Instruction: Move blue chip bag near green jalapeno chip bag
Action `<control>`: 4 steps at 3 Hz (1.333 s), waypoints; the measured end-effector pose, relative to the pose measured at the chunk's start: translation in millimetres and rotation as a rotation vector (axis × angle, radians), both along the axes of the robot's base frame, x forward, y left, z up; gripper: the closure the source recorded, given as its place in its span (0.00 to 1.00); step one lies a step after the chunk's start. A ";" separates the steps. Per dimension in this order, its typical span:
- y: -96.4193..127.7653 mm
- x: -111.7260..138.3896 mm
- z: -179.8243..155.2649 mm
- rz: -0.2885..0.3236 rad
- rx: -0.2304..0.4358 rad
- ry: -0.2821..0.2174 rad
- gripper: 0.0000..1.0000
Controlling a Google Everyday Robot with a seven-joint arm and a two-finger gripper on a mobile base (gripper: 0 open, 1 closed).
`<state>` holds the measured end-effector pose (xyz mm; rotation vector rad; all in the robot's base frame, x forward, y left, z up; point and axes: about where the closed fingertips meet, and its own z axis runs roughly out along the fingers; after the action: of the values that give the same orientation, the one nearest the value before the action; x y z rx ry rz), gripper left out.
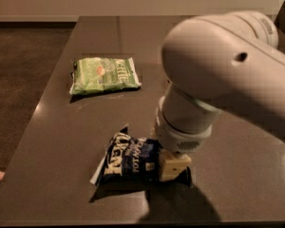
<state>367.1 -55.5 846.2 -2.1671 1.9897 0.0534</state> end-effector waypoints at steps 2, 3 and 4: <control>41.5 43.1 38.7 0.038 -0.009 -0.089 0.96; 60.6 83.5 52.0 0.032 -0.014 -0.125 1.00; 73.4 124.2 61.3 0.011 -0.033 -0.159 1.00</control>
Offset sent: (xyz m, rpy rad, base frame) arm 0.0882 0.0686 0.0555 -0.0142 -0.1375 0.0536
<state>491.3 18.0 907.5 -2.1294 1.9028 -0.1467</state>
